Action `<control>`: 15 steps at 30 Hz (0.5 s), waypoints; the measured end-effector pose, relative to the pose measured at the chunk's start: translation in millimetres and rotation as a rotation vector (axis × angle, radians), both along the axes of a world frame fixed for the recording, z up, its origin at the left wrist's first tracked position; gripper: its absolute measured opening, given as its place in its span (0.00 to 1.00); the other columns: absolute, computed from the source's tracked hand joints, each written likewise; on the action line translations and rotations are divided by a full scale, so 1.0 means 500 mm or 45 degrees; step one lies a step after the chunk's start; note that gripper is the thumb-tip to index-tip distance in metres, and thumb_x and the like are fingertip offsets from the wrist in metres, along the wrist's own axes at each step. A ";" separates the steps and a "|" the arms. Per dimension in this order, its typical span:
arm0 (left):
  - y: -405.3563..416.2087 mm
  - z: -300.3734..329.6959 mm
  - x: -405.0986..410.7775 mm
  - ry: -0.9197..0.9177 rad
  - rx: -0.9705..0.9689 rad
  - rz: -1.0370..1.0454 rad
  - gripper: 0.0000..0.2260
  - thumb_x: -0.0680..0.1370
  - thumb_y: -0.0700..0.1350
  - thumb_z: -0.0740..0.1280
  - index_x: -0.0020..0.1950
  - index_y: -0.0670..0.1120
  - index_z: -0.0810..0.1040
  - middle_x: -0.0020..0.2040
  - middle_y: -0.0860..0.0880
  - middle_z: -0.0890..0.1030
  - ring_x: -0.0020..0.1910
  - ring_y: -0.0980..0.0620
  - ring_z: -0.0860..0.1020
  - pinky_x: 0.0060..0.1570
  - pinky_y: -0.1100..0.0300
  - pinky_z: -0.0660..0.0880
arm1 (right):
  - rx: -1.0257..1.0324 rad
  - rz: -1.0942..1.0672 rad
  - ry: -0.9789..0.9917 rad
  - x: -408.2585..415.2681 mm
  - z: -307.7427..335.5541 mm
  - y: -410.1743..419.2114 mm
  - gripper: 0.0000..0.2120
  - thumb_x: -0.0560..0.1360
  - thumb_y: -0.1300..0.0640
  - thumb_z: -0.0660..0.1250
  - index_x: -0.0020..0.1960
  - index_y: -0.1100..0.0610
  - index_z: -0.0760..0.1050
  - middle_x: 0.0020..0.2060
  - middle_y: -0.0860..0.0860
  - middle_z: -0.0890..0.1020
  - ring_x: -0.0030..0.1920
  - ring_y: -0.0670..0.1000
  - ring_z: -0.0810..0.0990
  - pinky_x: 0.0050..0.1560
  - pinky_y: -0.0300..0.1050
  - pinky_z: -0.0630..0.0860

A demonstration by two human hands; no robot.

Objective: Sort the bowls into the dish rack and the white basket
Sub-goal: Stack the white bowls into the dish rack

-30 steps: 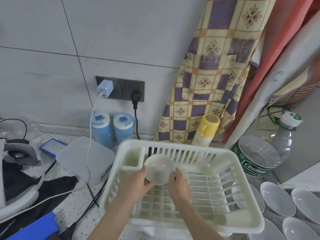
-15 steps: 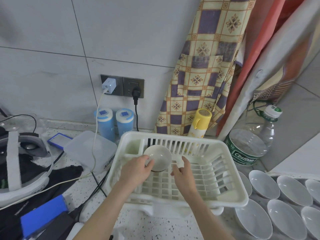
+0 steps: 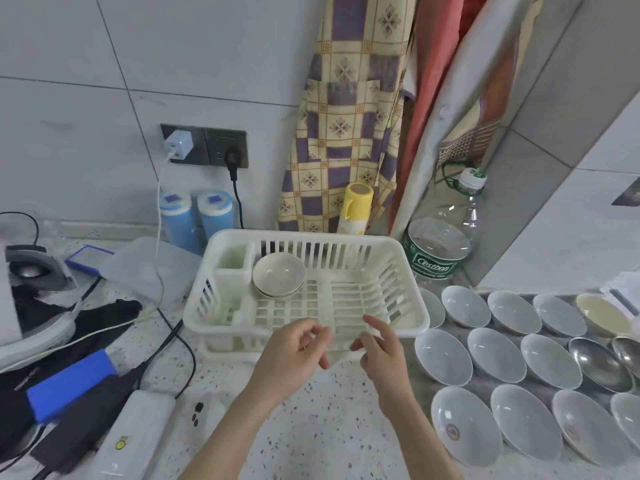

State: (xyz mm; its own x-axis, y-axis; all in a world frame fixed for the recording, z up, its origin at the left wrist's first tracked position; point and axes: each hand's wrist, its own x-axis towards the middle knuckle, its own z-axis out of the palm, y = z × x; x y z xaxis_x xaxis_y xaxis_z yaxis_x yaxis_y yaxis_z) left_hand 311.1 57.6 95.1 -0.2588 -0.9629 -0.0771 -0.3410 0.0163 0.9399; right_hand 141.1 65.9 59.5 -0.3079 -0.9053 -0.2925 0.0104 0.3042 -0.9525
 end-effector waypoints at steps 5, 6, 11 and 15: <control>0.054 -0.030 -0.087 0.046 0.214 -0.063 0.11 0.80 0.53 0.63 0.44 0.48 0.80 0.34 0.51 0.85 0.24 0.53 0.67 0.28 0.61 0.66 | 0.013 -0.123 -0.016 -0.082 -0.012 0.065 0.13 0.79 0.59 0.62 0.59 0.46 0.76 0.31 0.46 0.81 0.26 0.41 0.70 0.32 0.36 0.68; 0.063 -0.039 -0.108 0.048 0.263 -0.067 0.11 0.80 0.52 0.63 0.44 0.48 0.80 0.34 0.51 0.85 0.24 0.54 0.67 0.28 0.60 0.66 | 0.018 -0.150 -0.020 -0.101 -0.015 0.077 0.12 0.79 0.59 0.62 0.58 0.46 0.76 0.31 0.46 0.81 0.26 0.41 0.70 0.31 0.36 0.68; 0.110 -0.098 -0.216 -0.003 0.508 -0.075 0.10 0.81 0.54 0.61 0.49 0.51 0.77 0.36 0.52 0.85 0.23 0.59 0.70 0.30 0.65 0.69 | 0.065 -0.254 -0.015 -0.219 -0.026 0.144 0.12 0.78 0.61 0.61 0.55 0.49 0.79 0.34 0.49 0.81 0.25 0.43 0.69 0.33 0.38 0.66; 0.149 -0.144 -0.300 -0.117 0.738 -0.050 0.10 0.81 0.60 0.58 0.57 0.57 0.71 0.45 0.53 0.84 0.29 0.59 0.73 0.27 0.68 0.67 | 0.149 -0.344 -0.032 -0.326 -0.051 0.212 0.11 0.78 0.61 0.62 0.50 0.51 0.82 0.30 0.48 0.81 0.24 0.42 0.70 0.29 0.36 0.66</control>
